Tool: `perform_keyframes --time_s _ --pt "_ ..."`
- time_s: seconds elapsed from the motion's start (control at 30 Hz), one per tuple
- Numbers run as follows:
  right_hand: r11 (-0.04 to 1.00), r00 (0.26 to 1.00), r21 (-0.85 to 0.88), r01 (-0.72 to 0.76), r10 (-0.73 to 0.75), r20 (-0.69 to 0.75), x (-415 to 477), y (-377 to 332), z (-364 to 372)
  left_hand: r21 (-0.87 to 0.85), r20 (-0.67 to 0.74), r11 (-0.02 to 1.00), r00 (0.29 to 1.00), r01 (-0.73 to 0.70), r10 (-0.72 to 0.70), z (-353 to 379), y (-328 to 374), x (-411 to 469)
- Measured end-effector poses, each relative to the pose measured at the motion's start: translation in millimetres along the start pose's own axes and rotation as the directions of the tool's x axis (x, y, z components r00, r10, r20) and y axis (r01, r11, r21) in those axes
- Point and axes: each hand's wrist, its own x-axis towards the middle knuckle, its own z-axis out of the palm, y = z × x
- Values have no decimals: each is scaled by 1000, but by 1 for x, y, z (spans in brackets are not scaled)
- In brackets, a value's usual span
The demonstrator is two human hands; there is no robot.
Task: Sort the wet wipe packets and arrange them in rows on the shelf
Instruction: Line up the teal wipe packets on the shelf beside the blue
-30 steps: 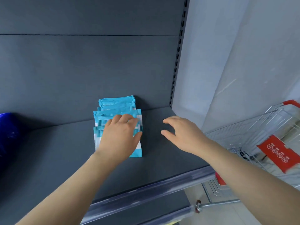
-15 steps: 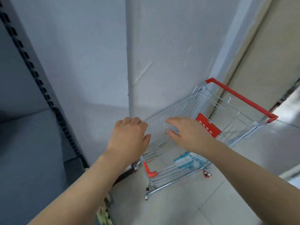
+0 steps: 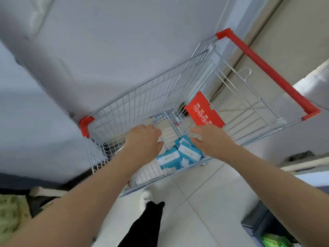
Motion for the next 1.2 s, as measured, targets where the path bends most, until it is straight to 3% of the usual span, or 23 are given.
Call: perform_keyframes --time_s 0.17,0.33,0.63,0.87,0.97,1.07,1.2 --pt "1000 988 12 21 -23 154 90 58 55 -71 194 997 981 31 -16 81 -6 96" --pt "998 966 -13 63 -58 251 157 112 119 -127 407 983 911 130 -68 176 -8 156" --pt "998 915 55 -7 -16 404 231 165 231 -211 607 920 782 331 -142 321 -8 200" --pt "999 868 30 25 -36 496 235 179 273 -201 620 910 767 362 -169 362 -1 196" --pt "996 905 78 -35 -2 425 243 187 263 -198 659 897 731 395 -177 355 -10 191" --pt "985 949 156 -80 28 314 245 196 256 -253 623 823 737 508 -263 343 -22 183" --pt "979 930 187 -81 6 368 224 192 275 -347 602 680 709 646 -367 332 -30 172"
